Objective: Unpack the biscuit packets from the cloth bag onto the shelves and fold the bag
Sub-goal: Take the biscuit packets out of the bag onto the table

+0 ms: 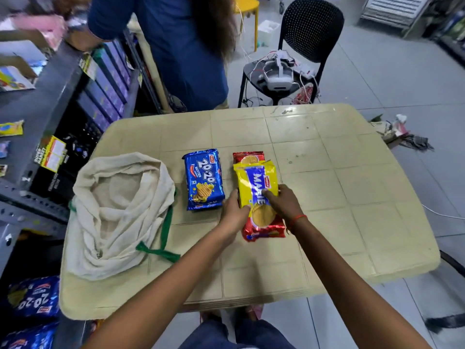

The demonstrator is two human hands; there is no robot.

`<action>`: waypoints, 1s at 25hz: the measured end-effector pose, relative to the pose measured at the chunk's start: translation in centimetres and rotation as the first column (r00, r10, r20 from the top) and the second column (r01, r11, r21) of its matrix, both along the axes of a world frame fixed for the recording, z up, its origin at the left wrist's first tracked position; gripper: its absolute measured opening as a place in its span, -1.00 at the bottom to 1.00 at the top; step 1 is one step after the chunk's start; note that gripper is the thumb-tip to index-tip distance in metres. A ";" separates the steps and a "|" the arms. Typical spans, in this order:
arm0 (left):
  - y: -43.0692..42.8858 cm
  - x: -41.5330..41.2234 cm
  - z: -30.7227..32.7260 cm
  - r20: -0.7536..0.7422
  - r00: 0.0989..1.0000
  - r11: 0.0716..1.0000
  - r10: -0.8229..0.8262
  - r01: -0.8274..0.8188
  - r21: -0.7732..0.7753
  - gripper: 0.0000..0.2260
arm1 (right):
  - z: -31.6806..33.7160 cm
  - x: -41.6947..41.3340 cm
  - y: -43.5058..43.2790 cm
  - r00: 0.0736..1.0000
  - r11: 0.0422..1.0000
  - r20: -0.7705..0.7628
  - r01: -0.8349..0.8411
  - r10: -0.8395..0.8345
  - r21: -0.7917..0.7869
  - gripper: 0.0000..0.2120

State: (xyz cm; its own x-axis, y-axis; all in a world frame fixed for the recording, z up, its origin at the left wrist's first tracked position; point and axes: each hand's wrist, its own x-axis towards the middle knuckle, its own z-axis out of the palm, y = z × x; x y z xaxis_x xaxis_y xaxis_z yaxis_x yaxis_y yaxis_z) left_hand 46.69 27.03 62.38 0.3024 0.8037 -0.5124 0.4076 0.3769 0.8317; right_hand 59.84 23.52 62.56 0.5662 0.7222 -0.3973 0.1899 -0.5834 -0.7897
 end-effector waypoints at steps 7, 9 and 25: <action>9.2 4.3 0.6 -0.059 0.998 0.999 -0.027 0.028 0.020 -0.63 | 0.6 1.6 8.5 0.996 0.999 0.088 -0.010 0.014 -0.045 -0.61; 10.0 4.8 -0.3 -0.120 0.991 0.997 -0.062 0.068 0.045 -0.62 | -0.4 2.1 9.0 0.995 0.993 0.084 -0.053 0.061 -0.102 -0.61; 19.2 9.5 -1.4 -0.513 0.751 0.862 -0.417 0.506 0.040 -0.28 | -5.1 -1.4 3.3 0.515 0.799 -0.663 0.561 -0.542 -0.217 -0.34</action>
State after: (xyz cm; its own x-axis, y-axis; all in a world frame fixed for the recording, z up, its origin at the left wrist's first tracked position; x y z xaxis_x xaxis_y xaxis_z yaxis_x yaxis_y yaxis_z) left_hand 56.18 46.25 60.99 0.4155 0.7150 -0.5622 0.8503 -0.0858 0.5193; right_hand 58.48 26.87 57.47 0.4400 0.3733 -0.8168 -0.7409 -0.3630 -0.5650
